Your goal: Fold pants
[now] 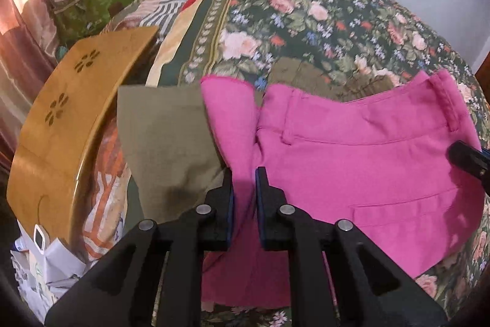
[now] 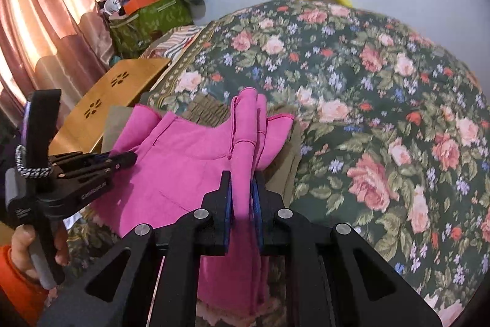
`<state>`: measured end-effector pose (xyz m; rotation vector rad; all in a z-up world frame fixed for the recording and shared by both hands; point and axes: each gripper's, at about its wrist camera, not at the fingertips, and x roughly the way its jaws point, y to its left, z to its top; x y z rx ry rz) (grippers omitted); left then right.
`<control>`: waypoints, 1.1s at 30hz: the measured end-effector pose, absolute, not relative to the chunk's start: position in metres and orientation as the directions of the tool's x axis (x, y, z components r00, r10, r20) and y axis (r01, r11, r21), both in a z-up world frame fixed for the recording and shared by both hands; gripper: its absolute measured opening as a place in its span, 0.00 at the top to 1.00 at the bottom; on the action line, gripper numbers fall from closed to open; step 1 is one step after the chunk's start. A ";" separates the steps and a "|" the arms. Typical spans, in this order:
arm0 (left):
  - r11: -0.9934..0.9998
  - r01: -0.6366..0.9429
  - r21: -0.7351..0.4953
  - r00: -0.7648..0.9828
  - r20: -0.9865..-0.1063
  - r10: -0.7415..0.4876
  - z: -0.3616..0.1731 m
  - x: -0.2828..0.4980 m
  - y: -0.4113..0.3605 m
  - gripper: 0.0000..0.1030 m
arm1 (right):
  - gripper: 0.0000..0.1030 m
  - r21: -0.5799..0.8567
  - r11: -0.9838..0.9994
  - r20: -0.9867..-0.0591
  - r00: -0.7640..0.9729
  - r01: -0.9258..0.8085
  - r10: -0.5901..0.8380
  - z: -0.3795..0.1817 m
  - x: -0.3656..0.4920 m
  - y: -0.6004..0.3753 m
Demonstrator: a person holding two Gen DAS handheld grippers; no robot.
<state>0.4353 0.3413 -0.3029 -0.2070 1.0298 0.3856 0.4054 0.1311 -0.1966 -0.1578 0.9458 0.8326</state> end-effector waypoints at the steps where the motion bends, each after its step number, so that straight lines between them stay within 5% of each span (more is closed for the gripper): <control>1: 0.912 -0.410 0.012 0.450 -0.867 0.213 -0.304 0.433 0.343 0.84 | 0.84 0.235 0.686 -0.773 0.296 -0.688 0.561 -0.197 0.406 0.129; 5: 0.912 -0.411 0.022 0.429 -0.878 0.215 -0.300 0.423 0.350 0.73 | 0.84 0.261 0.696 -0.778 0.281 -0.669 0.562 -0.194 0.401 0.110; 18: 0.939 -0.338 0.066 0.502 -0.831 0.239 -0.216 0.355 0.310 0.73 | 0.84 0.245 0.674 -0.689 0.365 -0.697 0.627 -0.122 0.351 0.050; 33: 0.973 -0.232 0.008 0.840 -0.502 0.205 -0.018 0.191 0.188 0.73 | 0.84 0.206 0.561 -0.308 0.491 -0.802 0.815 0.035 0.205 -0.033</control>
